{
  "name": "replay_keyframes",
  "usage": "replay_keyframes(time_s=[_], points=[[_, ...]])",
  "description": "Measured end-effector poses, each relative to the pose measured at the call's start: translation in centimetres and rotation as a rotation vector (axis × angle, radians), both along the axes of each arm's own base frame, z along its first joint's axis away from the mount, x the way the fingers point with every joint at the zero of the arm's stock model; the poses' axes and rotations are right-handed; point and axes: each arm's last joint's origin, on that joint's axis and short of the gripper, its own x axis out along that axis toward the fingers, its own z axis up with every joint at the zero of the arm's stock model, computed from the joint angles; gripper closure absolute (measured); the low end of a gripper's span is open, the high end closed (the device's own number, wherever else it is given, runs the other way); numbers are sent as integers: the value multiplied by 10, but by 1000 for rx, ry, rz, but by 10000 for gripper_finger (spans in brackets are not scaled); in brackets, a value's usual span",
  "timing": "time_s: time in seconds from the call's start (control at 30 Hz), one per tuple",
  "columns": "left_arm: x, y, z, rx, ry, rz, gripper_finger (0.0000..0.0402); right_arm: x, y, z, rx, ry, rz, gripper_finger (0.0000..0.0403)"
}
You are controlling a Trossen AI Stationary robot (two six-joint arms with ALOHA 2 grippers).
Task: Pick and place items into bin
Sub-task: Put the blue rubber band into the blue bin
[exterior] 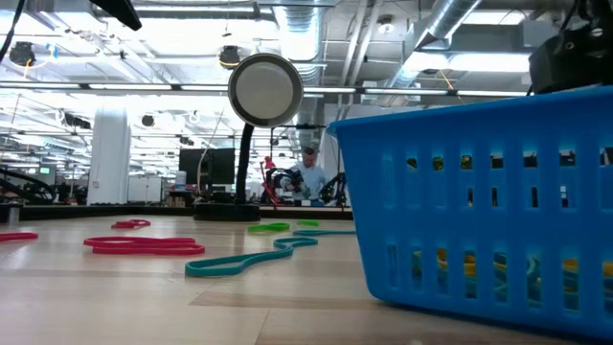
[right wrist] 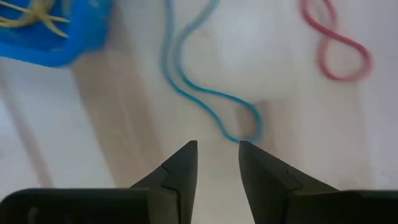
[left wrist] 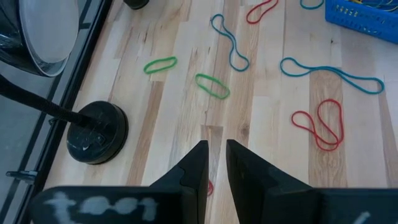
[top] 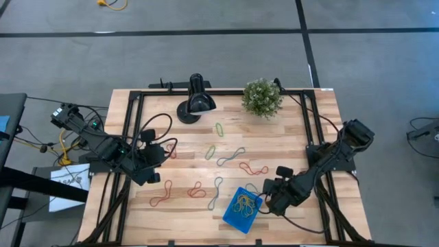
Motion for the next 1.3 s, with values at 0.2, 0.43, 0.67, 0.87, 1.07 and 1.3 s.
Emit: replay_keyframes(time_s=[0.2,0.43,0.67,0.87,1.07,1.3], points=[[0,0,0,0,0,0,356,-1,-3,-14,27,-40,53,290],[0,0,0,0,0,0,356,-1,-18,-23,10,-12,8,290],[0,0,0,2,1,-2,356,-1,-19,-27,33,-28,12,290],[0,0,0,4,2,-5,356,0,-18,-27,82,3,25,317],[0,0,0,4,2,-4,356,4,-22,-27,119,13,14,374],[0,0,0,4,2,-4,356,7,-23,-21,132,4,7,399]])
